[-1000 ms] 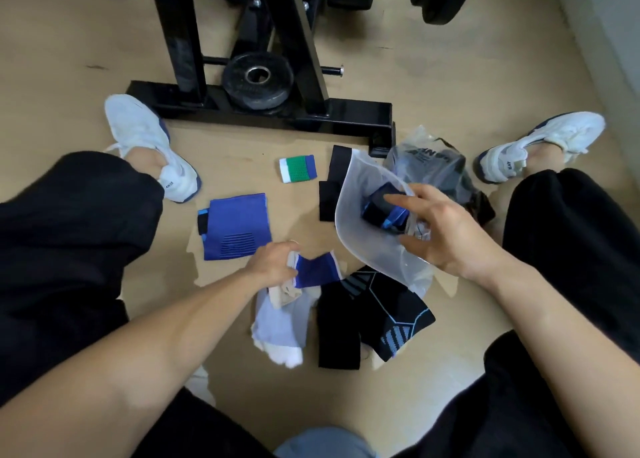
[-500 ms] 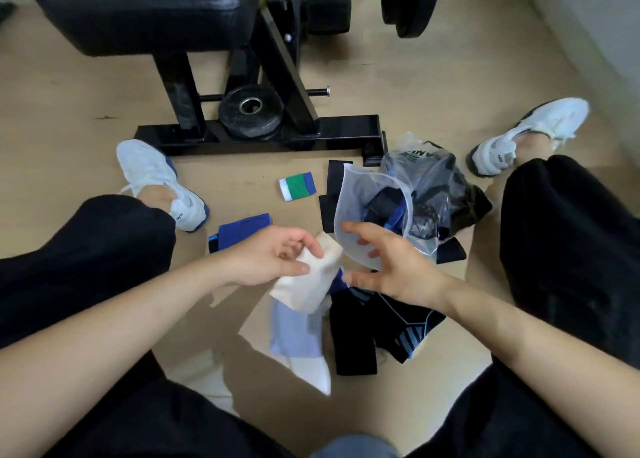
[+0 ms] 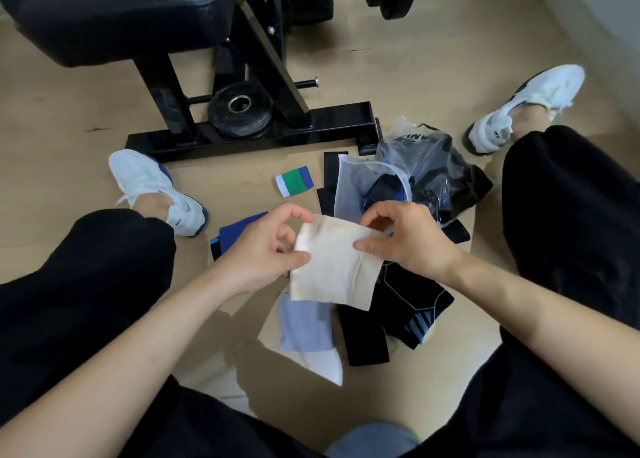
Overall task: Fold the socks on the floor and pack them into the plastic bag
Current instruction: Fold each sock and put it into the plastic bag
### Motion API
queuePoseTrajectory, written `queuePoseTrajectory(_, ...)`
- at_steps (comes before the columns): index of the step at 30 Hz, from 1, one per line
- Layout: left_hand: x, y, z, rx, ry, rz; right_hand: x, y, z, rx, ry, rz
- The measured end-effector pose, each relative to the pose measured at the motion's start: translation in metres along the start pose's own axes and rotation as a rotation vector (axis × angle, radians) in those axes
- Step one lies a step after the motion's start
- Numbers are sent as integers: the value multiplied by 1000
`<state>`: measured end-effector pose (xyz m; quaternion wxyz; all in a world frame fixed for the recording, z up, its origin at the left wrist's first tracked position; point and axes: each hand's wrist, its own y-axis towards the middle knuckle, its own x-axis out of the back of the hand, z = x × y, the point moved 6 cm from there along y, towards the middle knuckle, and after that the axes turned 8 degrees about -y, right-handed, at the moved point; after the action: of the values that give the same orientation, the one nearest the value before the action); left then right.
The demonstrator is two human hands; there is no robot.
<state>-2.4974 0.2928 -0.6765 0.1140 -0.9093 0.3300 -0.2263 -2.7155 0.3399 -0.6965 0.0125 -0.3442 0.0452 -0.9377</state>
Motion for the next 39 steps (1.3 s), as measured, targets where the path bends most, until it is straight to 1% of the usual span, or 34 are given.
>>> queuePoseTrajectory(2, 0, 1, 4, 16, 143, -18, 2, 0, 2, 26, -61, 6)
queuePoseTrajectory(3, 1, 1, 4, 2, 217, -43, 1, -1, 4, 56, -56, 37)
queuePoseTrajectory(5, -1, 1, 2, -50, 266, -67, -4, -3, 10, 133, -42, 142)
queuePoseTrajectory(6, -4, 2, 1, -76, 257, -47, -7, -5, 13, 163, -47, 194)
queuePoseTrajectory(9, -25, 9, -2, -158, 249, 110, -14, -8, 18, 201, -58, 314)
queuePoseTrajectory(12, -49, 14, 1, -205, 252, 253, -11, -10, 22, 211, 37, 361)
queuePoseTrajectory(14, -57, 15, 3, -183, 237, 261, -3, -9, 24, 214, 84, 350)
queuePoseTrajectory(17, -57, 20, 15, -107, 260, 218, 14, -5, 23, 226, 81, 289)
queuePoseTrajectory(20, -54, 18, 32, -15, 207, 241, 37, 2, 15, 181, 72, 155)
queuePoseTrajectory(23, -47, 19, 42, 70, 131, 210, 61, 7, 6, 116, 59, 0)
queuePoseTrajectory(26, -35, 21, 39, 81, 46, 142, 80, 10, -4, 56, 26, -123)
queuePoseTrajectory(28, -24, 24, 36, 84, -33, 58, 90, 10, -10, 24, -6, -186)
queuePoseTrajectory(31, -8, 24, 32, 104, -215, -119, 100, 10, -17, -23, -81, -238)
queuePoseTrajectory(34, 7, 22, 25, 96, -347, -336, 99, 9, -19, -54, -100, -258)
queuePoseTrajectory(36, 16, 19, 24, 82, -397, -470, 91, 9, -18, -65, -40, -243)
queuePoseTrajectory(37, 19, 17, 21, 69, -402, -508, 85, 8, -16, -67, 24, -221)
queuePoseTrajectory(39, 19, 14, 12, 21, -361, -519, 70, 6, -10, -84, 177, -159)
